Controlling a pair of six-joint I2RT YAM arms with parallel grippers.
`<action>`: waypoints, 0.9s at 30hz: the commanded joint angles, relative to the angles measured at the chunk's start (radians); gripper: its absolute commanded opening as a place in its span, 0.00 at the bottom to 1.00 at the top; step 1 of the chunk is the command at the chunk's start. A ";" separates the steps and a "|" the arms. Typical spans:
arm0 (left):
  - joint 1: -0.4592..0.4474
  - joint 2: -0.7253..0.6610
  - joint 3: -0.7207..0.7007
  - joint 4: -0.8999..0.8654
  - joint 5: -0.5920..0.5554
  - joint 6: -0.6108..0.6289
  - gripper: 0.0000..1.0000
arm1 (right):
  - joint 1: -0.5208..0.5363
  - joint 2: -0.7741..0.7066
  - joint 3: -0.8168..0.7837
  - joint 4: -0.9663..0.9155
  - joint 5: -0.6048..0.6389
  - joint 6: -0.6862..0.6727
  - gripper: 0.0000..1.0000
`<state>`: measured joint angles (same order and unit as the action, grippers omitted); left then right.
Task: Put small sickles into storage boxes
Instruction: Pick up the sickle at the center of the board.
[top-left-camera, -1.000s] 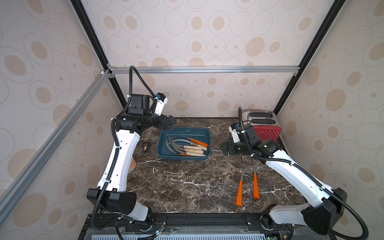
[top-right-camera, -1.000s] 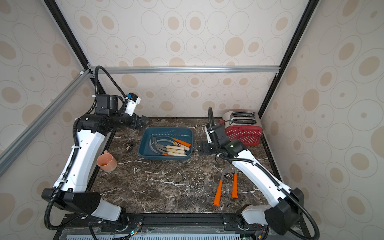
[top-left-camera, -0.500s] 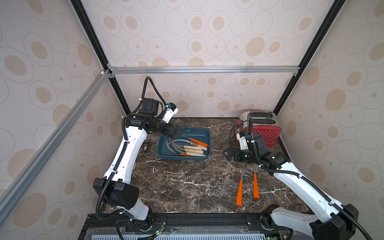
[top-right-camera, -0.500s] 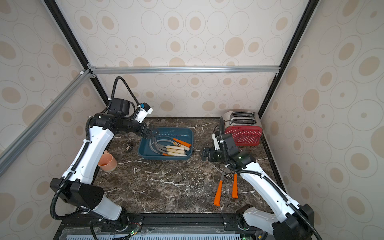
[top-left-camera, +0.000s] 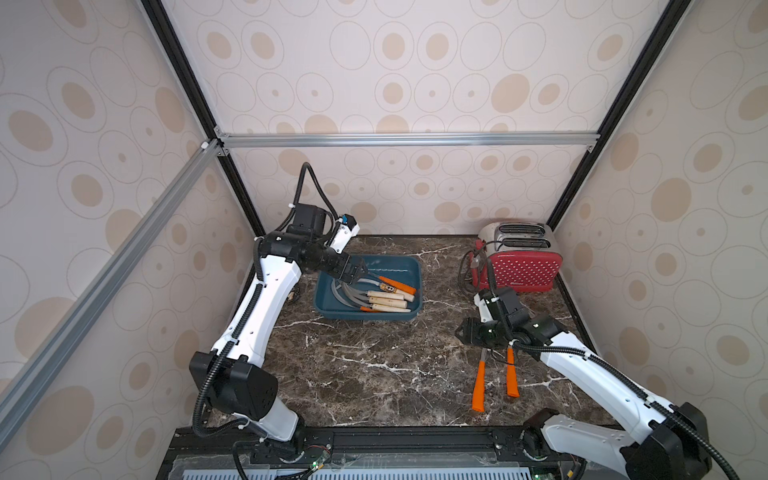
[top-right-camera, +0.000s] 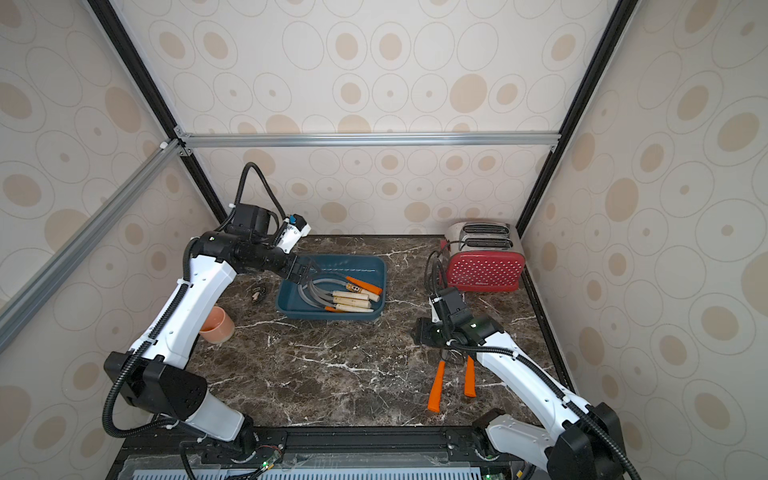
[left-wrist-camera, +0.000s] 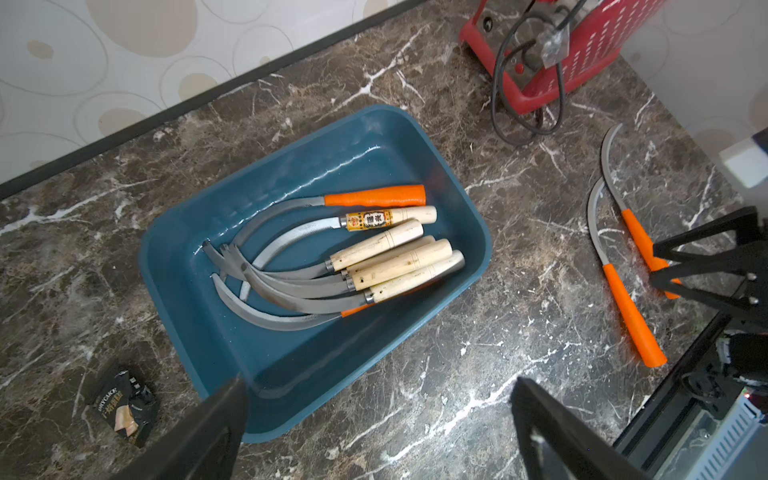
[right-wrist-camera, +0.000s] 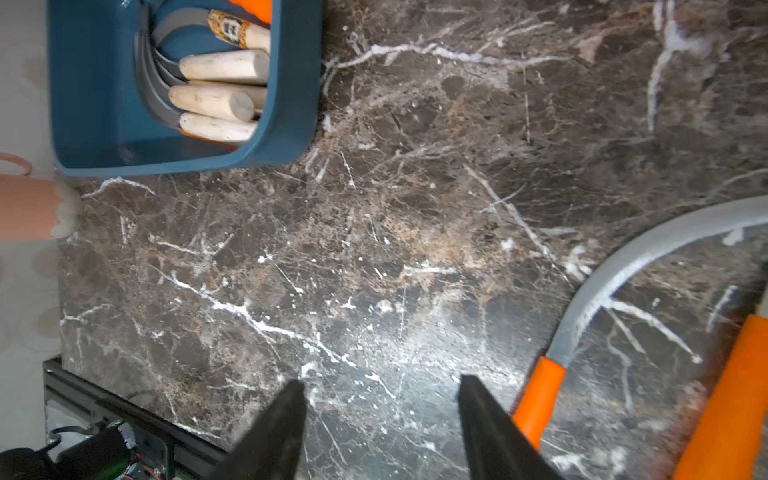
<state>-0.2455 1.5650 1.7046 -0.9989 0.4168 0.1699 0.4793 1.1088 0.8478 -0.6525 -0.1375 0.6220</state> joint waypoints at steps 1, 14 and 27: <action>-0.033 -0.040 -0.011 0.009 -0.030 0.014 0.99 | -0.001 -0.032 -0.010 -0.084 0.045 0.048 0.43; -0.044 -0.050 -0.081 0.052 -0.004 -0.013 0.99 | 0.011 -0.118 -0.092 -0.169 0.125 0.142 0.90; -0.044 -0.044 -0.083 0.045 -0.024 -0.004 0.99 | 0.011 -0.073 -0.169 -0.165 0.105 0.168 1.00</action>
<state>-0.2874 1.5330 1.6207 -0.9550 0.3973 0.1608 0.4843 1.0271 0.7082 -0.8131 -0.0223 0.7597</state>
